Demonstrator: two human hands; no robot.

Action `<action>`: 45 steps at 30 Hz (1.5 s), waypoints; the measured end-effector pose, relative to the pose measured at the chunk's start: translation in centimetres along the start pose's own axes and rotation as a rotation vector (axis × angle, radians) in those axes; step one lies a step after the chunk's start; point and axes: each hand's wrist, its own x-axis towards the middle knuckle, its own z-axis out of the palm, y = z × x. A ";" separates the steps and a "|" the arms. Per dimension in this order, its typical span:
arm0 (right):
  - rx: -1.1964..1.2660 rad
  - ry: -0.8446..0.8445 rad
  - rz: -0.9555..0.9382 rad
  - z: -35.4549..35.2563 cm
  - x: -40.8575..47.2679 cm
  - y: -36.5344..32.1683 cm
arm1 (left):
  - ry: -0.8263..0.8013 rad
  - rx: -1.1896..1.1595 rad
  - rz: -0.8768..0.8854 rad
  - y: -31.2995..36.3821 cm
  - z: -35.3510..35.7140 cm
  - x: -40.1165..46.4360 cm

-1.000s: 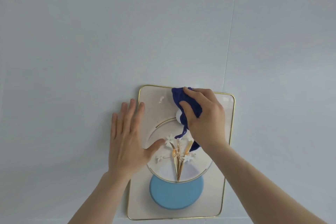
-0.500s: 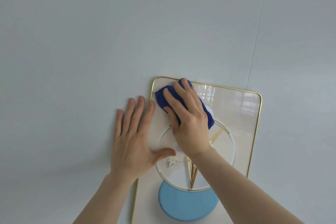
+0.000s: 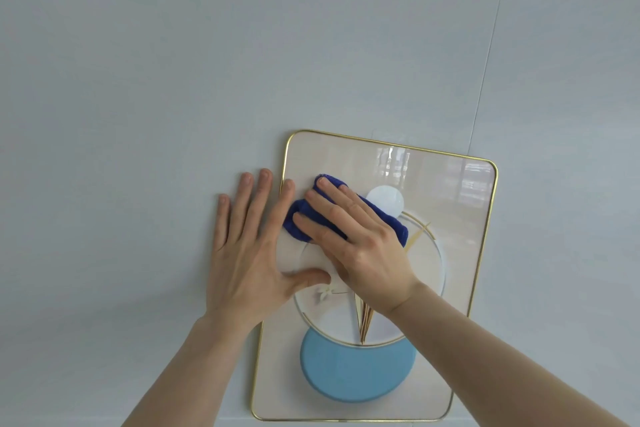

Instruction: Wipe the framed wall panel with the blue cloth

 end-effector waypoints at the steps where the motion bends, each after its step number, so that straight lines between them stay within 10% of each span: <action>1: -0.007 -0.012 -0.020 -0.2 -0.1 0.2 | -0.002 0.007 0.006 0.0 0.0 0.0; 32: -0.348 -0.335 0.215 -8.9 -13.9 0.5 | 0.005 -0.068 -0.034 0.9 -0.7 -0.4; 38: -0.201 -0.670 0.858 -11.6 -18.1 -2.6 | -0.028 -0.091 -0.057 2.3 -2.7 -1.2; 45: 0.356 -0.425 1.573 -16.5 -20.3 -6.7 | -0.089 -0.422 -0.145 7.8 -3.4 -8.1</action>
